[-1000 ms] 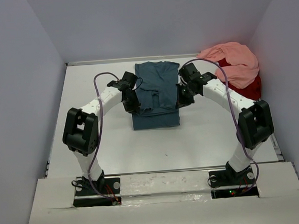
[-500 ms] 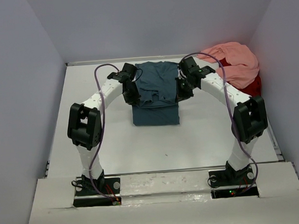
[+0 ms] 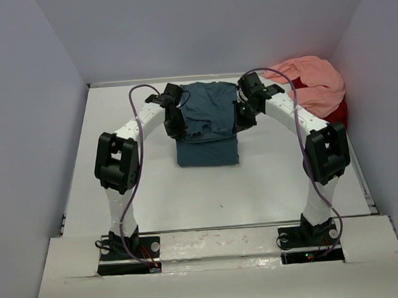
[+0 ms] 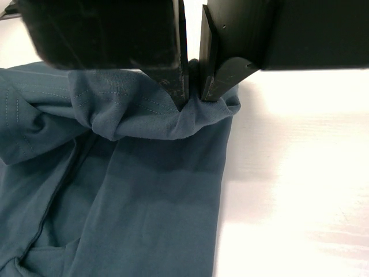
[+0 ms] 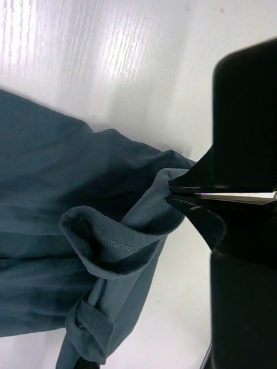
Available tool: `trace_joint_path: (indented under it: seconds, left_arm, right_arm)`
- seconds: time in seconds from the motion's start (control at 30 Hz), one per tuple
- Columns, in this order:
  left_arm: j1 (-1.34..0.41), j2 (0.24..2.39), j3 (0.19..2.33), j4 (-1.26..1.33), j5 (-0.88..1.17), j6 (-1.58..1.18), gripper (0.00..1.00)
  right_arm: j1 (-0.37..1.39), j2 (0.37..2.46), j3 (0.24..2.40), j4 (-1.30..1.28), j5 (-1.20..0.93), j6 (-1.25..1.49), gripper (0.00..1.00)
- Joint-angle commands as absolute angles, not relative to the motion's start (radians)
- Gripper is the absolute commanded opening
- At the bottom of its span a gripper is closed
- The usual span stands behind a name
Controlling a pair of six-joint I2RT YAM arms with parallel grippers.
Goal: Fold and stack the t-shirts
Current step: Fold the folded rectangular tshirt in 1/3 of the way
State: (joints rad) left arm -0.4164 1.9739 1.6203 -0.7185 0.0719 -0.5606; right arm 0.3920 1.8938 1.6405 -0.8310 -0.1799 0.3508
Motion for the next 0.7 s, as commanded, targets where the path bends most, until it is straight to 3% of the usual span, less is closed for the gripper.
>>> trace_joint_path:
  seconds: [0.0,0.67]
  left_arm:
    - [-0.405,1.983,1.678,-0.741,0.057,-0.532,0.18]
    - [-0.396,2.089,1.87,-0.807,0.04,-0.512,0.18]
  right_arm:
    - [0.367,1.905,1.697,-0.839,-0.178,0.322,0.0]
    - [0.328,1.965,1.784,-0.851,-0.192,0.288,0.0]
